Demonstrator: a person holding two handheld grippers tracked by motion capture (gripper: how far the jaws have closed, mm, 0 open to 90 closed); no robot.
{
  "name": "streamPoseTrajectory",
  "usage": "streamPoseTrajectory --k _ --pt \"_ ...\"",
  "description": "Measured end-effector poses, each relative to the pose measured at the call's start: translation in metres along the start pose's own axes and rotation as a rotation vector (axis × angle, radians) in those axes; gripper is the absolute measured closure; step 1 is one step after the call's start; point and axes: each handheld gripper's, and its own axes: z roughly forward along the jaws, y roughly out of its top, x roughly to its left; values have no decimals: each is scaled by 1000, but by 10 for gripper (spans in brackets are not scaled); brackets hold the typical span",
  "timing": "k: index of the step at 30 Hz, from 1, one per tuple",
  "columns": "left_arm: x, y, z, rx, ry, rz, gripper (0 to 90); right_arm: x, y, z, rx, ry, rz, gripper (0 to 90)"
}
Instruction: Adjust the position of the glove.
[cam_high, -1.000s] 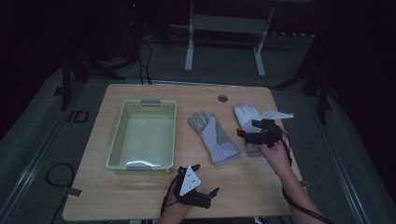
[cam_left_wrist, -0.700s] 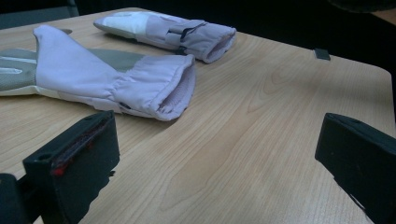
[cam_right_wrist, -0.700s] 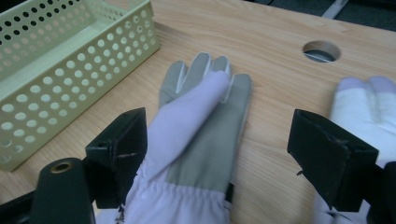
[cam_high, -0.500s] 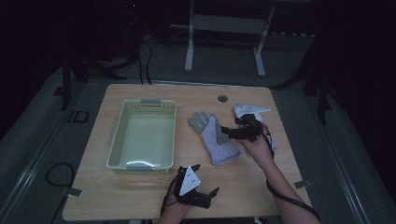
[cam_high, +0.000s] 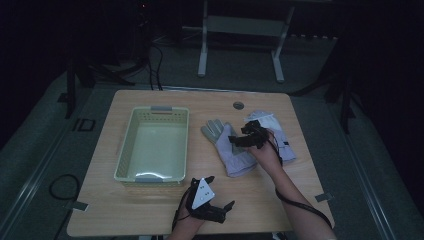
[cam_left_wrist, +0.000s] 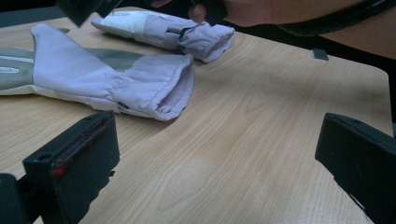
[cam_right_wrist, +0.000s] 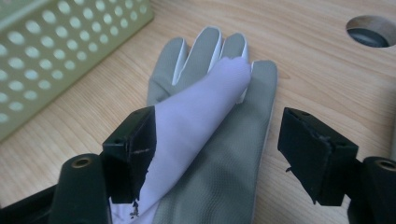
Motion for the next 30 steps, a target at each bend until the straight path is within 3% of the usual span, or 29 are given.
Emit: streamPoseTrajectory --k 3,13,18,22,30 --pt "0 0 0 0 -3 -6 0 0 -2 8 30 -7 -13 333" --pt "1 0 0 0 -7 -11 1 -9 -16 34 87 50 35 467" --pt "1 0 0 2 -5 -10 0 -10 -15 36 105 80 37 628" --pt "1 0 0 2 -5 -12 0 -6 -14 35 107 71 39 792" --pt "1 0 0 1 -5 -9 0 2 -7 16 53 63 87 848"
